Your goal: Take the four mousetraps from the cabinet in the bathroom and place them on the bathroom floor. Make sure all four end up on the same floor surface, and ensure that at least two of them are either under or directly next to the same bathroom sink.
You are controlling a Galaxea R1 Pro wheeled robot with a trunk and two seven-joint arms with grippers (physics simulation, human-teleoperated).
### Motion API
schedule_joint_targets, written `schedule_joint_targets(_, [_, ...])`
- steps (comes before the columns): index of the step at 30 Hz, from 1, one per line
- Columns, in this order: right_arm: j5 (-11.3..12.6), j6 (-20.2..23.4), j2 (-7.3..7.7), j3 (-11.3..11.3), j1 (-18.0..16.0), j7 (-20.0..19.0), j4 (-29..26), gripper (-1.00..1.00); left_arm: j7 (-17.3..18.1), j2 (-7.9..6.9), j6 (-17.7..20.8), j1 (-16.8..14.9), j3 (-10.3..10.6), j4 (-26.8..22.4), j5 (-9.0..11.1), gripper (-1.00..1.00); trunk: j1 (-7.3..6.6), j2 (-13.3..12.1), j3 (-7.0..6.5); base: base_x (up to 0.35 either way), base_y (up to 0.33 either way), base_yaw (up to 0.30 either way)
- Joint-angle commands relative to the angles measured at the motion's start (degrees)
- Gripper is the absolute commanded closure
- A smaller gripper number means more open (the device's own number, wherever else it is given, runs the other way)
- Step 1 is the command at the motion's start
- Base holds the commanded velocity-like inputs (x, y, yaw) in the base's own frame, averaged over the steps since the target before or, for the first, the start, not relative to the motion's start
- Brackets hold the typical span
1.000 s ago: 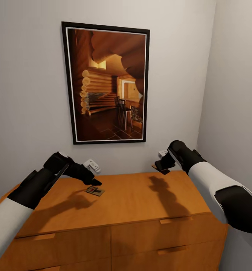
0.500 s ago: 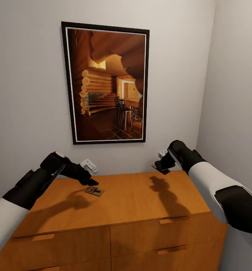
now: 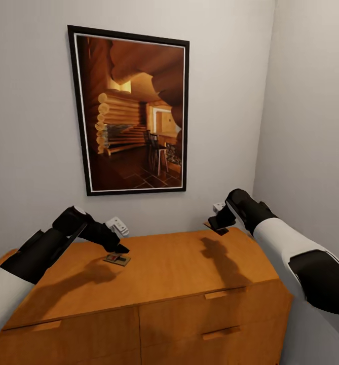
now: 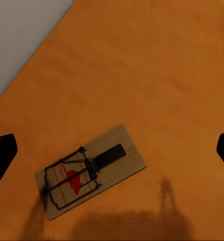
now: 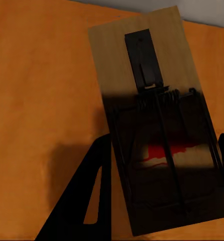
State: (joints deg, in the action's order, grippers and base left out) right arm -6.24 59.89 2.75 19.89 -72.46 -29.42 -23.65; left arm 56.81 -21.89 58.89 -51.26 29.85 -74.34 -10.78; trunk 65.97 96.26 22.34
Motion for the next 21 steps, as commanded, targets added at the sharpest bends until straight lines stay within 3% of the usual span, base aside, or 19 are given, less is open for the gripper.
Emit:
schedule_joint_targets(1, [-0.5,0.1,0.0,0.2,0.0,-0.6,-0.1,1.0,0.6,-0.05,0.2,-0.1,0.1,-0.1,-0.6,-1.0,0.0,0.0,0.08,0.0,0.0,-0.235])
schedule_joint_targets(12, [-0.8,0.1,-0.22,0.2,-0.2,-1.0,-0.2,1.0,0.6,-0.1,0.3,-0.1,0.0,-0.1,-0.6,-1.0,0.0,0.0,0.08,0.0,0.0,-0.234])
schedule_joint_targets(21, [-0.9,0.1,-0.62,0.2,-0.2,-1.0,-0.3,1.0,0.6,-0.24,0.3,-0.1,0.0,-0.1,-0.6,-1.0,0.0,0.0,0.08,0.0,0.016,-0.054])
